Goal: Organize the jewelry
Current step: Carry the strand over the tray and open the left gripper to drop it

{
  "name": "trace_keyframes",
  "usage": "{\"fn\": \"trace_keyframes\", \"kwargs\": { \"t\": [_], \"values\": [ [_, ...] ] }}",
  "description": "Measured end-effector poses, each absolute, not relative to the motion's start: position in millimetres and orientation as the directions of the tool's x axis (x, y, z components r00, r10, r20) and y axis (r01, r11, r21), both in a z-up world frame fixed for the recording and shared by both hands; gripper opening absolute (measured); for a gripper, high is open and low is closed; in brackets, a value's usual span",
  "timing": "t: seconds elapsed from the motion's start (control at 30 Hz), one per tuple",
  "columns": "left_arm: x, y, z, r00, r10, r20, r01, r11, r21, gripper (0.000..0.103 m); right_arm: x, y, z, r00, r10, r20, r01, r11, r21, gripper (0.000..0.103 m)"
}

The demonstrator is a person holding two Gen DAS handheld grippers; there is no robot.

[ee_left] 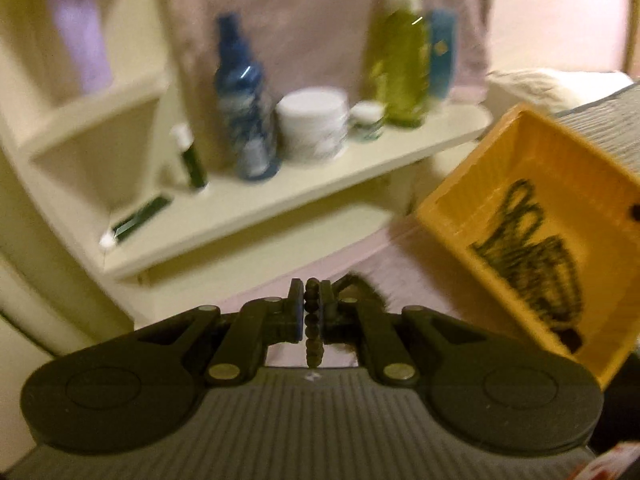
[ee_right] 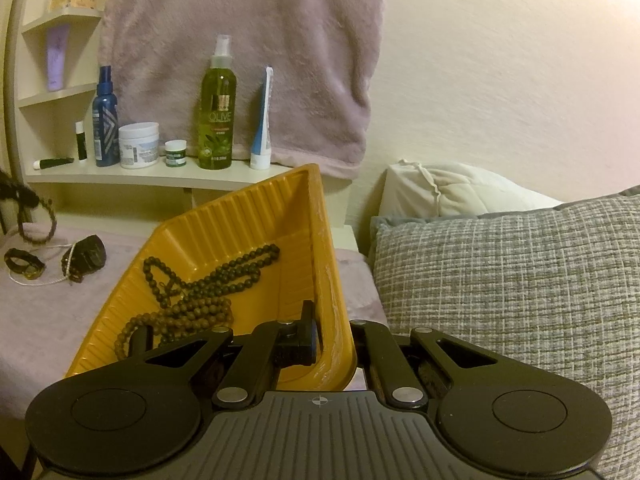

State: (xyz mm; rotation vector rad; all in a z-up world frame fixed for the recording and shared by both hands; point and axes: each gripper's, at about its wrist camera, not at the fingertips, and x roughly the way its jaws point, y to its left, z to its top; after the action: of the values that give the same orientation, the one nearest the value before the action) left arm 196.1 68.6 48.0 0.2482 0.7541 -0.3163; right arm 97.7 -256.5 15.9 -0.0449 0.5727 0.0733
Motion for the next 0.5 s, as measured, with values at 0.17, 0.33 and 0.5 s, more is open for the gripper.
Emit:
{"fn": "trace_keyframes", "kwargs": {
  "t": [0.17,0.33,0.5],
  "values": [
    [184.9,36.9,74.4,0.671,-0.311,-0.673,0.477,0.876,0.07,0.006,96.8,-254.7,17.1,0.84,0.059,-0.54,-0.084,0.996,-0.022,0.005],
    [171.7,-11.0,78.4,0.623,-0.425,-0.656,0.591,0.806,0.039,0.006,96.7,-255.3,17.2,0.838,0.063,-0.541,-0.086,0.996,-0.017,0.005],
    [167.4,-51.1,69.7,0.568,-0.495,-0.657,0.658,0.753,0.003,0.006,97.1,-255.7,16.9,0.837,0.063,-0.544,-0.084,0.996,-0.014,0.005]
  ]
}}
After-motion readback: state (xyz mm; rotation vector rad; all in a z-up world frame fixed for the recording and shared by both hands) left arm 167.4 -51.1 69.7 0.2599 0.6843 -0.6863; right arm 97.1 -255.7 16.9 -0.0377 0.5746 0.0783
